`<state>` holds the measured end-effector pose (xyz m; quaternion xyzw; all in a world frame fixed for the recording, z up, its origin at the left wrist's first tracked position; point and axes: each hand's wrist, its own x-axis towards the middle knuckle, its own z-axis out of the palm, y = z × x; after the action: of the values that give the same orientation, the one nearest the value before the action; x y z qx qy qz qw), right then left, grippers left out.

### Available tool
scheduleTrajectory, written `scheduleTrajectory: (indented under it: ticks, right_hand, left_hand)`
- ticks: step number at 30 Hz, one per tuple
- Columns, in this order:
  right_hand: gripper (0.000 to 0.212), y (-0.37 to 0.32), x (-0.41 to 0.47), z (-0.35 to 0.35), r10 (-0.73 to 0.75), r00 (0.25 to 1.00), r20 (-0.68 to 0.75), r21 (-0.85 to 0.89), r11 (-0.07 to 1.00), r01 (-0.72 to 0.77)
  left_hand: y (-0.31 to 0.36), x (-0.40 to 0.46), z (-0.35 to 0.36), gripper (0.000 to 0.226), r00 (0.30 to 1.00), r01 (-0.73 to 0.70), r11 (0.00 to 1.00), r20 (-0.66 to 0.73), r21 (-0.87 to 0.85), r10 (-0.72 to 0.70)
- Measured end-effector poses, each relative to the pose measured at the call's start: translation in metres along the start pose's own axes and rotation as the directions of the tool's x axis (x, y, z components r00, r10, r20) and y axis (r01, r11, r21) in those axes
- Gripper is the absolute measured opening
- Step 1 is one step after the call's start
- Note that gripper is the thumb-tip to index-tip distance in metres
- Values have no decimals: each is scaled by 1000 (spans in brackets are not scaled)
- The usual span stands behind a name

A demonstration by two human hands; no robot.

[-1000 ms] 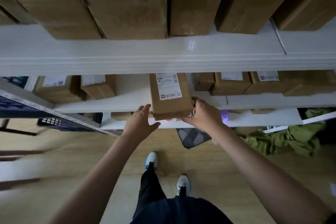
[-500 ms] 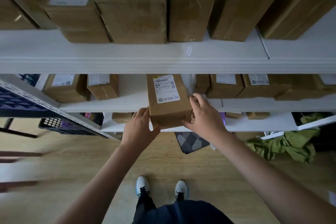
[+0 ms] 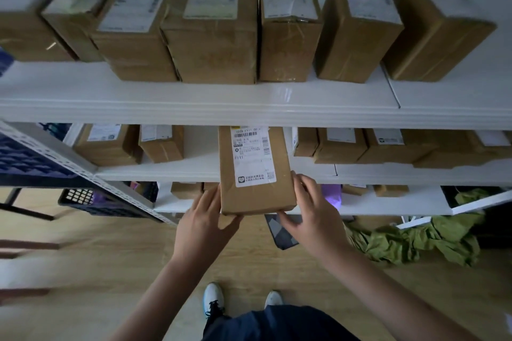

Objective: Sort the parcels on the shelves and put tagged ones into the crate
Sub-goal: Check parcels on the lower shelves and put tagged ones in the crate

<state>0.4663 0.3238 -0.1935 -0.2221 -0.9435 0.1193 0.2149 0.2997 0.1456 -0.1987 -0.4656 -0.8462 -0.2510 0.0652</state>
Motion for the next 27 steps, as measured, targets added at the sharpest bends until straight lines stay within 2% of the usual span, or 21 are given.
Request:
scheduleTrajectory:
  ticks: [9, 13, 18, 23, 24, 27]
  right_hand:
    - [83, 8, -2, 17, 18, 995, 102, 51, 998, -23]
    - [84, 12, 28, 39, 48, 983, 175, 106, 992, -67]
    - [79, 3, 85, 77, 100, 963, 250, 119, 984, -134]
    - [81, -4, 135, 104, 195, 918, 344, 79, 969, -235]
    - [76, -4, 143, 108, 214, 912, 351, 72, 965, -254]
    - [37, -6, 169, 120, 291, 867, 404, -23, 951, -309]
  left_hand:
    - [-7, -13, 15, 66, 995, 76, 997, 64, 7, -76]
    - [-20, 4, 26, 63, 983, 167, 984, 91, -60, -162]
    - [-55, 43, 40, 59, 936, 325, 933, 192, -156, -294]
    - [-96, 90, 52, 56, 916, 357, 913, 266, -196, -301]
    - [-103, 98, 55, 56, 915, 357, 913, 272, -195, -300]
    - [-120, 125, 64, 38, 887, 410, 899, 297, -155, -353]
